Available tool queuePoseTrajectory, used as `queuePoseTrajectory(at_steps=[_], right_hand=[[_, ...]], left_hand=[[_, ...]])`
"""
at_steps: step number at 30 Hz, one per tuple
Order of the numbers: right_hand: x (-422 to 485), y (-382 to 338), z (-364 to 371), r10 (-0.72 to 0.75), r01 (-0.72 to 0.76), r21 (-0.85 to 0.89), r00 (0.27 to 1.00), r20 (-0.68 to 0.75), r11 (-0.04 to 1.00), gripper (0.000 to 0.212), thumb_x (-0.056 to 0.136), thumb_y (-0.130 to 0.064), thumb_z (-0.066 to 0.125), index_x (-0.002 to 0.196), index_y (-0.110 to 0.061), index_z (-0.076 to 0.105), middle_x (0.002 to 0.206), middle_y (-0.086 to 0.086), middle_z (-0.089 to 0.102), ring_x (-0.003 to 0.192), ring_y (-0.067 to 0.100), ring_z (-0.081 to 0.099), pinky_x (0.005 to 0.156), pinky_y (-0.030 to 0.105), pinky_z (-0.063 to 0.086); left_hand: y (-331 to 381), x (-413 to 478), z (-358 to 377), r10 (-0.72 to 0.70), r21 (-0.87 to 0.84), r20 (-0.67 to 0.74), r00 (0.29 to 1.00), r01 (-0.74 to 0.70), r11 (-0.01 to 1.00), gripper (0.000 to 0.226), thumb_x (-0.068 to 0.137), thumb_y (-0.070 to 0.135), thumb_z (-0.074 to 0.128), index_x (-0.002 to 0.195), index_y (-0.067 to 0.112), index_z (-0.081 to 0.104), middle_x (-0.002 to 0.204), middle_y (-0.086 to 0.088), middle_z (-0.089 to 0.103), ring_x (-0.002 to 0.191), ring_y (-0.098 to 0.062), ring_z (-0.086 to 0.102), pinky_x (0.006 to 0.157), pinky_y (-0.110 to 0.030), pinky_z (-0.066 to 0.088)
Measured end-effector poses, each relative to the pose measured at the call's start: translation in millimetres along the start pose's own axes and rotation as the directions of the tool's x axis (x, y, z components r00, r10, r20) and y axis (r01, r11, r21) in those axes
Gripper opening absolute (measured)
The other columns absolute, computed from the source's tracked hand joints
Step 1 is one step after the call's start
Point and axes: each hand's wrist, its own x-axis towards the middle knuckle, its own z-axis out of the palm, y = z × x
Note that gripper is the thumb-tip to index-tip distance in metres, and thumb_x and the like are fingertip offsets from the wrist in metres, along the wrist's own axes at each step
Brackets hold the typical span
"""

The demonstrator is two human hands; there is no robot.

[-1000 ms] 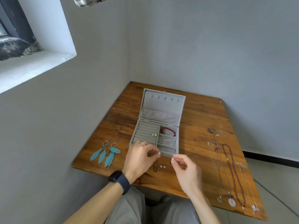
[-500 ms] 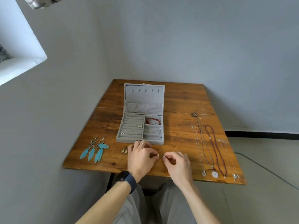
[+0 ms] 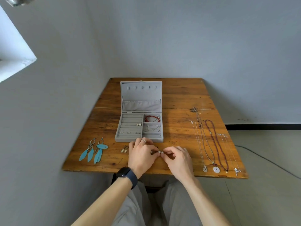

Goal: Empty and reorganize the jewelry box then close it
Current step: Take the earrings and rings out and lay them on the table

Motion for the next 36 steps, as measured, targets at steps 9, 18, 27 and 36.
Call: queuePoseTrajectory(at_steps=[9, 18, 27, 36], right_hand=[[-1.5, -2.3, -3.9, 0.007, -0.007, 0.002, 1.0, 0.018, 1.0, 0.015, 0.085, -0.041, 0.074, 0.098, -0.032, 0.072, 0.092, -0.019, 0.064, 0.087, 0.004, 0.057, 0.078, 0.009, 0.03], [-5.9, -8.3, -12.6, 0.027, -0.029, 0.032, 0.999, 0.037, 0.999, 0.012, 0.087, -0.037, 0.073, 0.098, -0.033, 0.073, 0.093, -0.018, 0.062, 0.089, 0.004, 0.056, 0.074, 0.018, 0.041], [-10.4, -21.1, -33.9, -0.115, 0.119, -0.028, 0.988, 0.102, 0.993, 0.017, 0.094, -0.026, 0.064, 0.111, -0.029, 0.069, 0.107, -0.02, 0.061, 0.101, -0.001, 0.056, 0.082, 0.006, 0.039], [57.0, -66.2, -22.8, -0.274, 0.295, -0.096, 0.943, 0.191, 0.951, 0.026, 0.098, -0.031, 0.057, 0.122, -0.026, 0.066, 0.119, -0.017, 0.057, 0.109, 0.003, 0.051, 0.086, 0.009, 0.042]], left_hand=[[-2.4, 0.8, 0.4, 0.022, 0.014, 0.013, 1.0, -0.022, 1.0, 0.024, 0.091, 0.053, 0.06, 0.107, 0.041, 0.074, 0.123, 0.017, 0.054, 0.12, -0.011, 0.039, 0.104, -0.038, 0.021], [-5.1, -3.9, -8.0, 0.044, 0.041, 0.033, 0.998, -0.045, 0.998, 0.023, 0.093, 0.048, 0.06, 0.113, 0.042, 0.07, 0.127, 0.015, 0.054, 0.123, -0.012, 0.04, 0.106, -0.037, 0.021], [-44.0, -17.6, -35.7, 0.101, 0.099, -0.106, 0.989, -0.091, 0.991, 0.036, 0.098, 0.036, 0.053, 0.133, 0.033, 0.059, 0.127, 0.009, 0.063, 0.123, -0.014, 0.053, 0.11, -0.033, 0.032], [-81.5, 25.9, -55.3, 0.041, 0.172, -0.125, 0.991, -0.019, 0.985, 0.033, 0.095, 0.032, 0.052, 0.126, 0.028, 0.064, 0.125, 0.003, 0.066, 0.121, -0.019, 0.056, 0.109, -0.037, 0.035]])
